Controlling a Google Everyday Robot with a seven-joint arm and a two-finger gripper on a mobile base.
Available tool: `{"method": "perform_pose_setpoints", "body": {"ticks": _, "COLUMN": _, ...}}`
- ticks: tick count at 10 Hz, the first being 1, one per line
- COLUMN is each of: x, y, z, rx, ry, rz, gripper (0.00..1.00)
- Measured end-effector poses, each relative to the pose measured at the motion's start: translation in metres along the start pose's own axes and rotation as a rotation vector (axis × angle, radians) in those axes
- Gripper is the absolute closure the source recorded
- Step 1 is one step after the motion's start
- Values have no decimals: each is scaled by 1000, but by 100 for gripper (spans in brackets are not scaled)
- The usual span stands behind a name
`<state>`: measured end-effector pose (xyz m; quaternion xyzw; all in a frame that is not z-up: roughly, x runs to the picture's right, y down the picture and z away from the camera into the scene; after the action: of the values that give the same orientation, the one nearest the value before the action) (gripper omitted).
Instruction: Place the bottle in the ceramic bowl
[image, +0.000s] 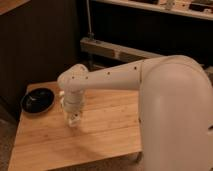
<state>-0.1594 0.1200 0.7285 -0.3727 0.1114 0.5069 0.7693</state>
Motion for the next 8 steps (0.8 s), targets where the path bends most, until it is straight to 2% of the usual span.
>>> {"method": "perform_pose_setpoints", "body": {"ticks": 1, "x": -11, "y": -11, "z": -5, "rx": -47, "ry": -15, "rz": 27, "gripper": 100}}
{"method": "perform_pose_setpoints", "body": {"ticks": 2, "x": -22, "y": -14, "z": -3, "rx": -79, "ry": -17, "rz": 36, "gripper": 100}}
{"method": "perform_pose_setpoints", "body": {"ticks": 4, "x": -44, "y": -4, "z": 4, "rx": -139, "ry": -7, "rz": 18, "gripper": 100}}
{"method": "perform_pose_setpoints", "body": {"ticks": 5, "x": -65, "y": 5, "z": 9, "rx": -192, "ry": 7, "rz": -7, "gripper": 100}}
{"method": "perform_pose_setpoints", "body": {"ticks": 6, "x": -80, "y": 16, "z": 14, "rx": -227, "ry": 26, "rz": -41, "gripper": 100}}
{"method": "perform_pose_setpoints", "body": {"ticks": 8, "x": -100, "y": 39, "z": 24, "rx": -272, "ry": 74, "rz": -112, "gripper": 100}}
